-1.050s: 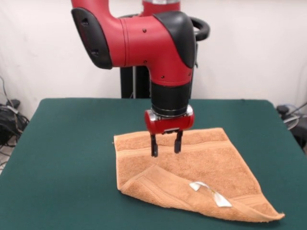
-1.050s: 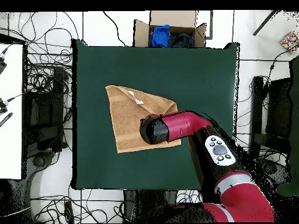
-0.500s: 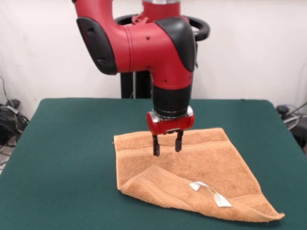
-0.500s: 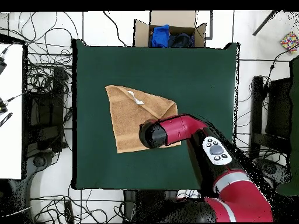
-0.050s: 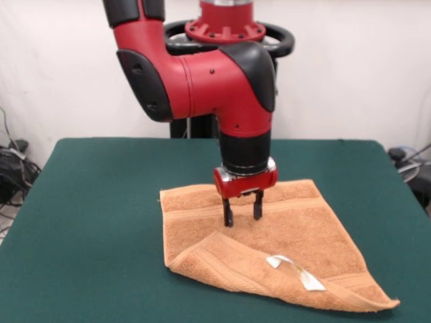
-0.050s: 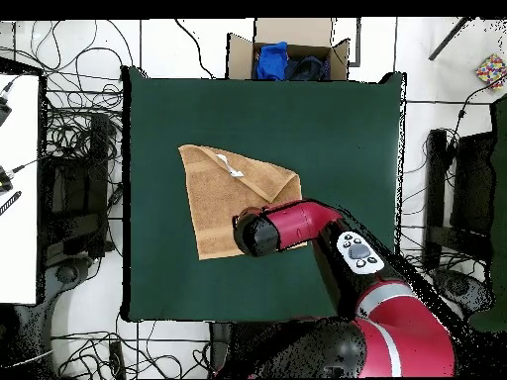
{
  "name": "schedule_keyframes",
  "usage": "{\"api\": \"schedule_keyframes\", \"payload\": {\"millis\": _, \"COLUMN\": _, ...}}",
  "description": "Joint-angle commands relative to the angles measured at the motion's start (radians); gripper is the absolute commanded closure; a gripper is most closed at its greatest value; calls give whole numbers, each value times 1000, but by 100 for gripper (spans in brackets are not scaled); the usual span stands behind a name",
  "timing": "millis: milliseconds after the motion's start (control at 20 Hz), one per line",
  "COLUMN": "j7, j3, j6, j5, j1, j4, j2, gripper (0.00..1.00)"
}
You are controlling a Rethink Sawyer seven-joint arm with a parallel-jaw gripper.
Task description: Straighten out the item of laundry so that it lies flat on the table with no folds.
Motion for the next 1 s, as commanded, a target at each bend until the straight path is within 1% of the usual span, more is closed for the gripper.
{"api": "schedule_keyframes", "payload": {"millis": 50, "j7": -2, "j3": 27, "j6": -44, "j5": -55, "j1": 16, "j4": -5, "j2": 36, "gripper": 0}}
{"api": "schedule_keyframes", "payload": {"millis": 250, "j7": 9, "j3": 20, "j6": -49, "j5": -50, "j1": 26, "j4": -5, "j2": 33, "gripper": 0}}
{"api": "schedule_keyframes", "payload": {"millis": 550, "j7": 10, "j3": 22, "j6": -30, "j5": -38, "j1": 28, "j4": 15, "j2": 1, "gripper": 0}}
{"api": "schedule_keyframes", "payload": {"millis": 650, "j7": 10, "j3": 18, "j6": -38, "j5": -46, "j1": 31, "j4": 9, "j2": 12, "gripper": 0}}
{"api": "schedule_keyframes", "payload": {"millis": 850, "j7": 36, "j3": -14, "j6": -92, "j5": -76, "j1": 53, "j4": -28, "j2": 75, "gripper": 0}}
{"api": "schedule_keyframes", "payload": {"millis": 1000, "j7": 63, "j3": -37, "j6": -114, "j5": -75, "j1": 75, "j4": -41, "j2": 90, "gripper": 0}}
